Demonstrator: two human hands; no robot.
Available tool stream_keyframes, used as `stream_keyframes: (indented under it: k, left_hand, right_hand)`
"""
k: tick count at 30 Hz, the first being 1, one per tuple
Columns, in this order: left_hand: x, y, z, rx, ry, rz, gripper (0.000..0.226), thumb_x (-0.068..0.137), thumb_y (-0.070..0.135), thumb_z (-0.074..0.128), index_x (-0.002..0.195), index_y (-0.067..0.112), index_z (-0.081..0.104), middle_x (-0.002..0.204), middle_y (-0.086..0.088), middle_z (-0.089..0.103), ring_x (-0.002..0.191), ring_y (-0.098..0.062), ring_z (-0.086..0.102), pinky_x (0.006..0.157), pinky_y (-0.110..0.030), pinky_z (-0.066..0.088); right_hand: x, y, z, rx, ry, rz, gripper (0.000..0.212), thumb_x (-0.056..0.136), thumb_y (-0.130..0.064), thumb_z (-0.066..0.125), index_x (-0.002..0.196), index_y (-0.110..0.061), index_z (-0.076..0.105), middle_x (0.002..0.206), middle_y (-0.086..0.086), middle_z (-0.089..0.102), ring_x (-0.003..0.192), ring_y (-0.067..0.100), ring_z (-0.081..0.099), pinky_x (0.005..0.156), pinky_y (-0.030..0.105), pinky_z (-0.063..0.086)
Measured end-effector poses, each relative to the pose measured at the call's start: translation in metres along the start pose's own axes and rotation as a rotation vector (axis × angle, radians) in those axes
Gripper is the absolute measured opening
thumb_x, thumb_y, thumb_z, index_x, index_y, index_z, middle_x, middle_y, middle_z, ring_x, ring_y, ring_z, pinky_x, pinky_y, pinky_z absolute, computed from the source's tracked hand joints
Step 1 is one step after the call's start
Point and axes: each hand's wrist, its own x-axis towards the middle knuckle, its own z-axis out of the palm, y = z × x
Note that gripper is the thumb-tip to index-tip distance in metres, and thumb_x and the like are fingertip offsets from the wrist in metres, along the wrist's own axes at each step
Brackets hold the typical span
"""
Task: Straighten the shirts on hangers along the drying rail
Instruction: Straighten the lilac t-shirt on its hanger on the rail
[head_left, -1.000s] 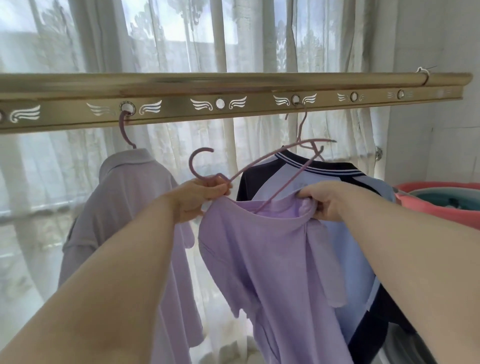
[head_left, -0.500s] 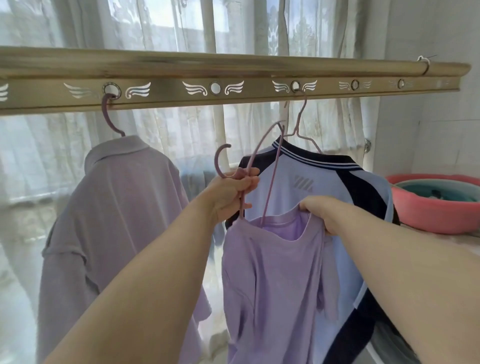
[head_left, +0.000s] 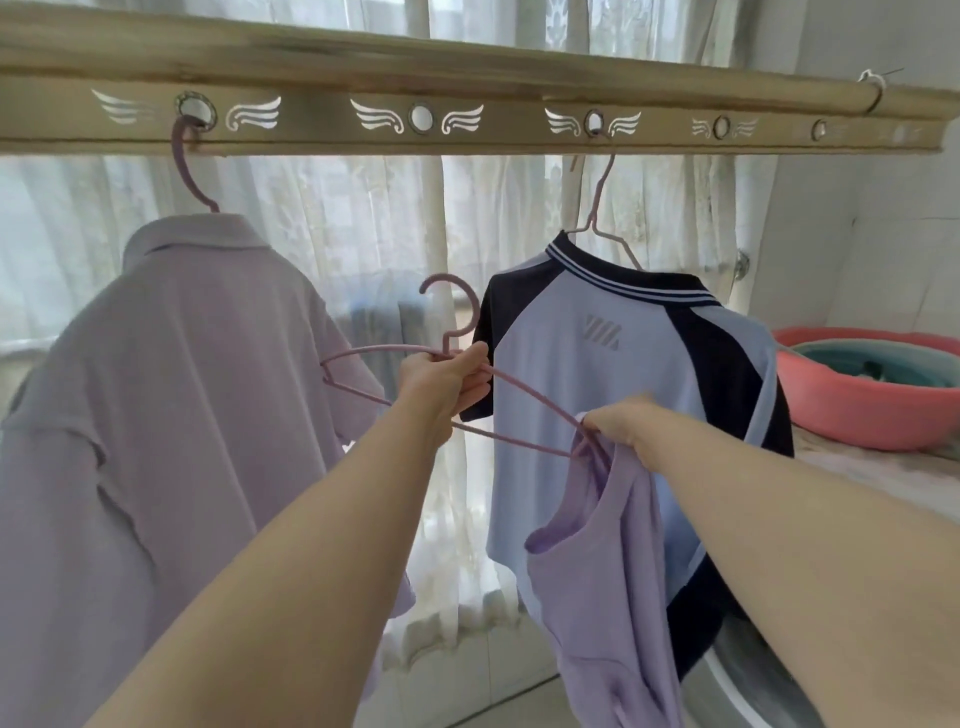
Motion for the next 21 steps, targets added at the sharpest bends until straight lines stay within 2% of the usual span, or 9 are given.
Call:
stream_keyframes:
  k: [2,5,8,10,13,14,15,18,21]
  left_hand:
    - [0.002,-0.004,0.0,-0.081,0.081,-0.016,0.02,0.082,0.013,0.074,0.094,0.0,0.065,0.08,-0.01,0.071,0.071,-0.018,0.072,0.067,-0.027,0.061]
    - [0.003,-0.012,0.004,-0.17,0.158,-0.05,0.021,0.081,0.014,0.076,0.092,-0.001,0.066,0.076,-0.009,0.072,0.068,-0.017,0.072,0.062,-0.027,0.061]
    - [-0.001,-0.03,0.02,-0.252,0.182,-0.115,0.017,0.082,0.011,0.075,0.087,-0.002,0.065,0.072,-0.011,0.07,0.062,-0.017,0.069,0.056,-0.026,0.059]
    - [-0.007,-0.044,0.037,-0.347,0.148,-0.185,0.014,0.085,0.01,0.071,0.086,-0.002,0.064,0.062,-0.01,0.068,0.053,-0.016,0.067,0.048,-0.024,0.057]
    - [-0.01,-0.057,0.056,-0.489,0.071,-0.3,0.017,0.093,0.017,0.06,0.099,0.003,0.065,0.068,-0.009,0.067,0.059,-0.017,0.065,0.044,-0.022,0.052]
    - [-0.006,-0.058,0.059,-0.471,0.055,-0.314,0.017,0.095,0.019,0.055,0.102,0.006,0.063,0.074,-0.008,0.064,0.064,-0.017,0.061,0.046,-0.022,0.051]
    - [-0.002,-0.056,0.062,-0.443,0.051,-0.311,0.015,0.096,0.021,0.053,0.097,0.008,0.062,0.079,-0.007,0.062,0.067,-0.016,0.058,0.051,-0.024,0.05]
    - [0.007,-0.043,0.061,-0.398,0.041,-0.284,0.024,0.093,0.027,0.06,0.094,0.004,0.065,0.092,-0.011,0.07,0.079,-0.019,0.067,0.07,-0.03,0.057]
    - [0.004,-0.032,0.052,-0.427,-0.019,-0.197,0.033,0.089,0.025,0.067,0.107,-0.002,0.066,0.095,-0.013,0.072,0.085,-0.023,0.07,0.086,-0.038,0.057]
  right_hand:
    - [0.001,0.002,-0.002,-0.12,0.106,-0.03,0.064,0.068,-0.03,0.077,0.121,-0.003,0.056,0.109,0.015,0.065,0.092,0.031,0.065,0.084,0.034,0.056]
    - [-0.003,0.001,-0.008,-0.161,0.216,-0.091,0.039,0.072,-0.032,0.073,0.1,-0.007,0.063,0.093,0.011,0.065,0.081,0.03,0.064,0.072,0.03,0.054]
    - [-0.01,-0.016,-0.007,-0.131,0.212,-0.186,0.03,0.074,-0.025,0.064,0.096,-0.005,0.062,0.096,0.013,0.066,0.083,0.031,0.064,0.066,0.029,0.049]
    - [-0.019,-0.038,-0.003,-0.1,0.146,-0.276,0.035,0.073,-0.024,0.06,0.102,-0.004,0.063,0.099,0.013,0.066,0.088,0.031,0.065,0.07,0.031,0.05]
    - [-0.043,-0.071,-0.002,-0.064,-0.116,-0.362,0.015,0.079,-0.018,0.052,0.081,-0.008,0.063,0.079,0.006,0.06,0.073,0.026,0.056,0.067,0.028,0.045]
    - [-0.049,-0.077,-0.006,-0.108,-0.141,-0.423,0.016,0.08,-0.021,0.054,0.075,-0.01,0.064,0.076,0.003,0.059,0.071,0.024,0.054,0.065,0.027,0.044]
    - [-0.053,-0.079,-0.012,-0.288,-0.1,-0.513,0.017,0.08,-0.029,0.057,0.076,-0.014,0.065,0.081,0.001,0.06,0.075,0.022,0.055,0.067,0.028,0.045]
    - [-0.055,-0.071,-0.029,-0.878,0.06,-0.657,0.042,0.082,-0.054,0.056,0.111,-0.023,0.063,0.111,-0.003,0.059,0.109,0.021,0.055,0.09,0.033,0.047]
    - [-0.034,-0.055,-0.034,-0.893,0.075,-0.678,0.04,0.092,-0.048,0.048,0.066,-0.019,0.051,0.078,0.0,0.055,0.083,0.024,0.055,0.069,0.032,0.041]
